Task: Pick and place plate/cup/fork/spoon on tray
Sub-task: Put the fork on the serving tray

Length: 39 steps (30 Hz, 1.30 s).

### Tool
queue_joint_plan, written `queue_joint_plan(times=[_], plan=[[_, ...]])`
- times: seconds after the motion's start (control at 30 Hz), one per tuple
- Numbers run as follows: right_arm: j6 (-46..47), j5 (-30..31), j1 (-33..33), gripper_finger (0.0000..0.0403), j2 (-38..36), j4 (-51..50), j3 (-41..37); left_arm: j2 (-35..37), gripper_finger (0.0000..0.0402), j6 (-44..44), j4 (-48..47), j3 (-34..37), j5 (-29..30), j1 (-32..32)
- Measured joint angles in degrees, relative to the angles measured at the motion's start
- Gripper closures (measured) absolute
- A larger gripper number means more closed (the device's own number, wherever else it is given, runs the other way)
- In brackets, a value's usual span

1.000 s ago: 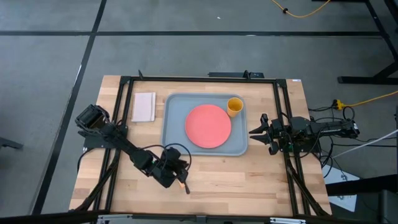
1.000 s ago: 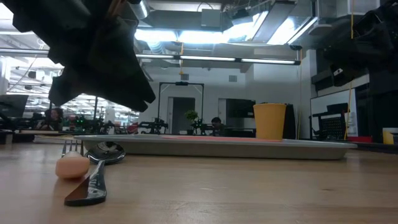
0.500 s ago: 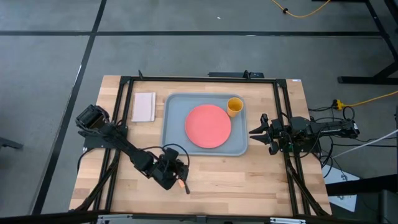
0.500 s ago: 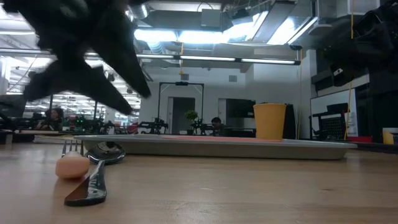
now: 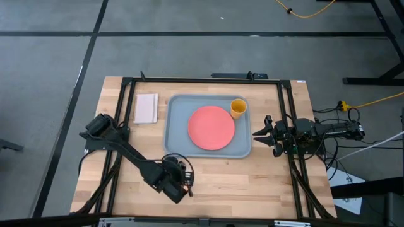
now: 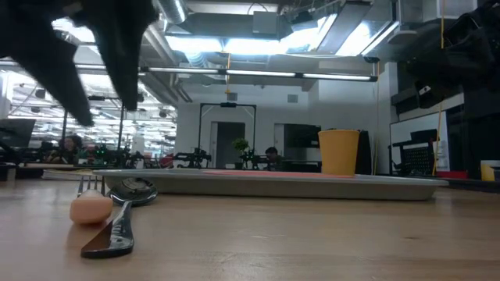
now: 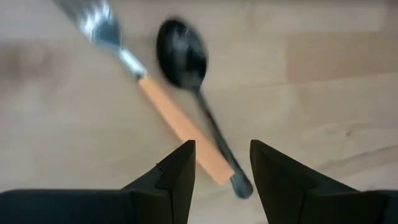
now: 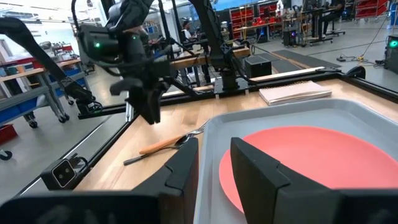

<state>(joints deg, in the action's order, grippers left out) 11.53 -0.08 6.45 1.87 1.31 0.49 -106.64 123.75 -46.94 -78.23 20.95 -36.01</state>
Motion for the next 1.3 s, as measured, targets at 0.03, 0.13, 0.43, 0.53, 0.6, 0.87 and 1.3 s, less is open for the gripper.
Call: queue_joint_plan(times=[0.03, 0.13, 0.43, 0.53, 0.6, 0.87, 1.3], plan=[[0.00, 0.00, 0.01, 0.0304, 0.00, 0.01, 0.00, -0.59, 0.0254, 1.66, -0.32, -0.44, -0.99, 0.13], [0.00, 0.00, 0.01, 0.0304, 0.00, 0.03, 0.00, -1.26, 0.0254, 7.14, -1.52, -1.27, -1.85, 0.15], [0.00, 0.00, -0.01, 0.0304, 0.00, 0.04, 0.00, -4.31, 0.0255, 13.21, -2.05, -1.30, -5.48, 2.16], [0.00, 0.00, 0.00, 0.0304, 0.01, 0.04, 0.00, -5.46, 0.0255, 13.72, -1.76, -1.02, -6.61, 3.25], [0.00, 0.02, 0.01, 0.0304, -0.01, 0.02, 0.00, -6.06, 0.0255, 13.80, 0.28, -1.23, -7.93, 3.95], [0.00, 0.39, 0.01, 0.0304, 0.00, 0.15, 0.00, -6.66, 0.0255, 19.60, -0.17, -1.12, -11.57, 3.39], [0.00, 0.44, 0.01, 0.0304, 0.00, 0.08, 0.00, -7.42, 0.0255, 24.63, -3.02, -1.15, -8.59, 3.11]])
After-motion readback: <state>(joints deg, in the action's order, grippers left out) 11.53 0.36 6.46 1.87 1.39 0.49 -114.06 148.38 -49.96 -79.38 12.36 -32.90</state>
